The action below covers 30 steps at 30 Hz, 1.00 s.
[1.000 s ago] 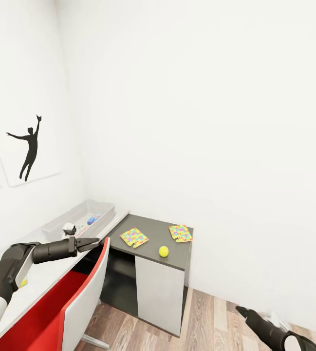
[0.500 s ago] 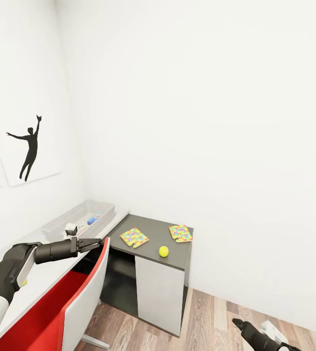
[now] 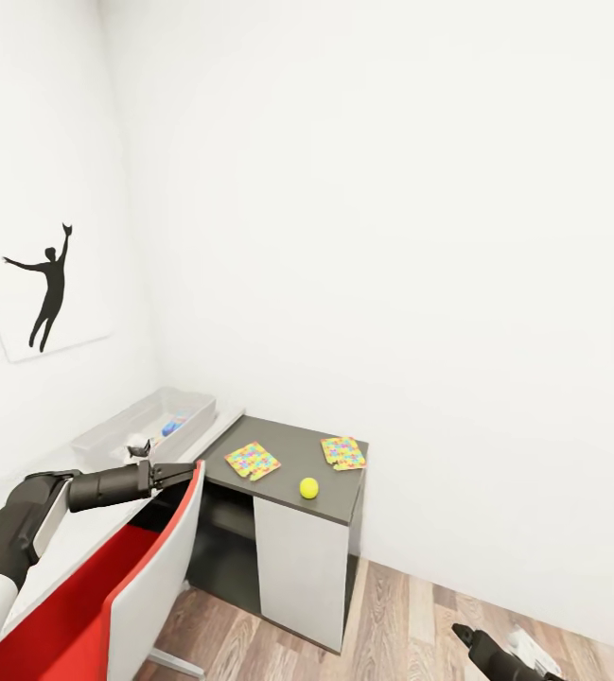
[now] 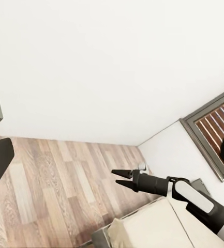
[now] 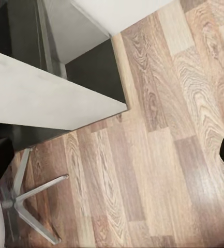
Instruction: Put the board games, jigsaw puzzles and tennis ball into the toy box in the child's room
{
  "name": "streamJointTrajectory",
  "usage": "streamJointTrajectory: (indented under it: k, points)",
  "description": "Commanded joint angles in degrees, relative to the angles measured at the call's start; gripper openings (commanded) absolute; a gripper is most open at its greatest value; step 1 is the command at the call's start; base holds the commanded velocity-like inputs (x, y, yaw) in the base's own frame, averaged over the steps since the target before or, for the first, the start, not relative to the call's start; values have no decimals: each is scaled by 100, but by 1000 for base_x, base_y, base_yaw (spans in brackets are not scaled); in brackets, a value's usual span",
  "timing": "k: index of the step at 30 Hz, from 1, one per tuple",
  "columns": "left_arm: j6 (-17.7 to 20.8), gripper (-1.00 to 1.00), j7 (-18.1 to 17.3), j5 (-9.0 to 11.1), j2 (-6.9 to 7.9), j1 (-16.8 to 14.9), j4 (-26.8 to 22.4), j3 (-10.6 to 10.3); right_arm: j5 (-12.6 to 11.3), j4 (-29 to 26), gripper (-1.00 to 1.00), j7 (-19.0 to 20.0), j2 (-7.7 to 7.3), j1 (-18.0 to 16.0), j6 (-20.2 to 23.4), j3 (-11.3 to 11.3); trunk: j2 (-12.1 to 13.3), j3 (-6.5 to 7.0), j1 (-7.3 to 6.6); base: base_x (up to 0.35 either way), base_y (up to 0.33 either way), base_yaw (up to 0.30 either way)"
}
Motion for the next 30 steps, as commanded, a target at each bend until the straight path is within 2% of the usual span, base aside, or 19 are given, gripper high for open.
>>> streamJointTrajectory:
  k: [1,6,12,21,26,30]
  points:
    - [56,100,-15,8,1,-2,0,-2,-3,51,100,22,-1,-3,5,-17,-4,-3,2,0,-266,0]
    - [44,100,-23,8,4,-2,0,-9,8,362,100,7,-20,-3,-68,-25,-4,-3,2,0,-285,-14]
    - [34,100,-22,8,4,-2,-5,-15,18,593,100,-95,-30,-8,-102,-29,-4,1,2,0,-299,-174]
    - [-85,100,-19,8,2,-2,-9,-4,19,653,100,-668,16,-11,-594,1,-4,53,2,0,-161,-212]
    - [-98,100,-18,8,2,-2,-9,-8,47,660,100,-823,13,-9,-689,446,-4,75,2,0,-17,-122]
    - [-100,100,-18,8,2,-2,-9,-10,49,664,100,-853,-5,-9,-710,678,-4,81,2,0,-5,-42]
